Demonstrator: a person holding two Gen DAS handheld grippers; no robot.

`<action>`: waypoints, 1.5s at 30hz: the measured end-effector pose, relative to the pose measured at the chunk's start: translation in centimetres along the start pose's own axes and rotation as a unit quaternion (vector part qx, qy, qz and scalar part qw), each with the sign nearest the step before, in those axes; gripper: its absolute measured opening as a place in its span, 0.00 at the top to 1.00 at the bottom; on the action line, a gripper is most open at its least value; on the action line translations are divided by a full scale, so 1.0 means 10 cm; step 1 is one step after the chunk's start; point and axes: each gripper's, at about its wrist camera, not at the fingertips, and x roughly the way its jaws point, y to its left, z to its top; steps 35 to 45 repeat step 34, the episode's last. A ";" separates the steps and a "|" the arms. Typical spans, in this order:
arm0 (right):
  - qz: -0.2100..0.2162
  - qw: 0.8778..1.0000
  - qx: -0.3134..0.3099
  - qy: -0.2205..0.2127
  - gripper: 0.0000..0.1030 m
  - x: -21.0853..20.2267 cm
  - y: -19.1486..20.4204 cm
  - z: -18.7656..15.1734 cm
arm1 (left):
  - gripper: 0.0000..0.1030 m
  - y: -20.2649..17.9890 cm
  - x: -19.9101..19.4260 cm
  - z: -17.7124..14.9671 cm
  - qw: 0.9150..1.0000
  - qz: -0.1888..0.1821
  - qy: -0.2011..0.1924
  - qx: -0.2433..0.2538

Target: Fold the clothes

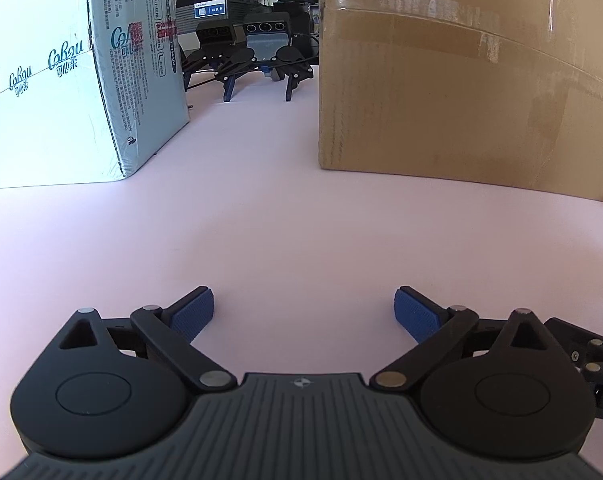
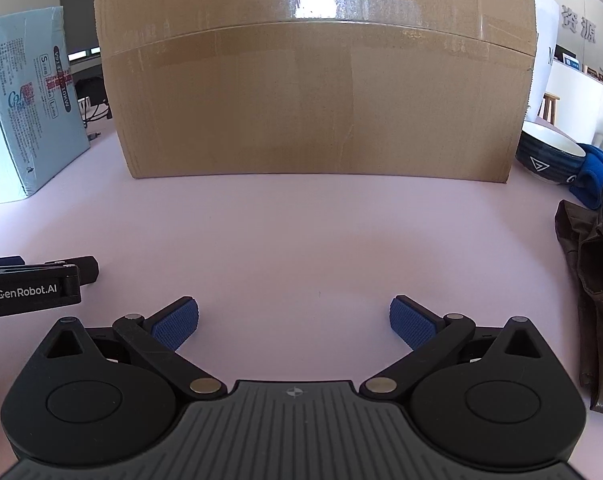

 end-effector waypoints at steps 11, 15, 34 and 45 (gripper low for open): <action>-0.011 1.000 -0.014 0.001 0.00 0.00 0.03 -0.02 | 0.00 0.01 0.01 -0.01 1.000 -0.002 0.004 -0.002; -0.007 1.000 -0.010 0.001 0.00 0.01 0.00 -0.02 | 0.00 0.01 0.02 -0.01 1.000 -0.001 0.005 -0.001; -0.005 1.000 -0.005 0.001 0.00 -0.03 -0.03 -0.02 | 0.00 0.00 0.03 0.01 1.000 0.000 0.005 0.001; -0.005 1.000 -0.005 0.001 0.00 -0.03 -0.03 -0.02 | 0.00 0.00 0.03 0.01 1.000 0.000 0.005 0.001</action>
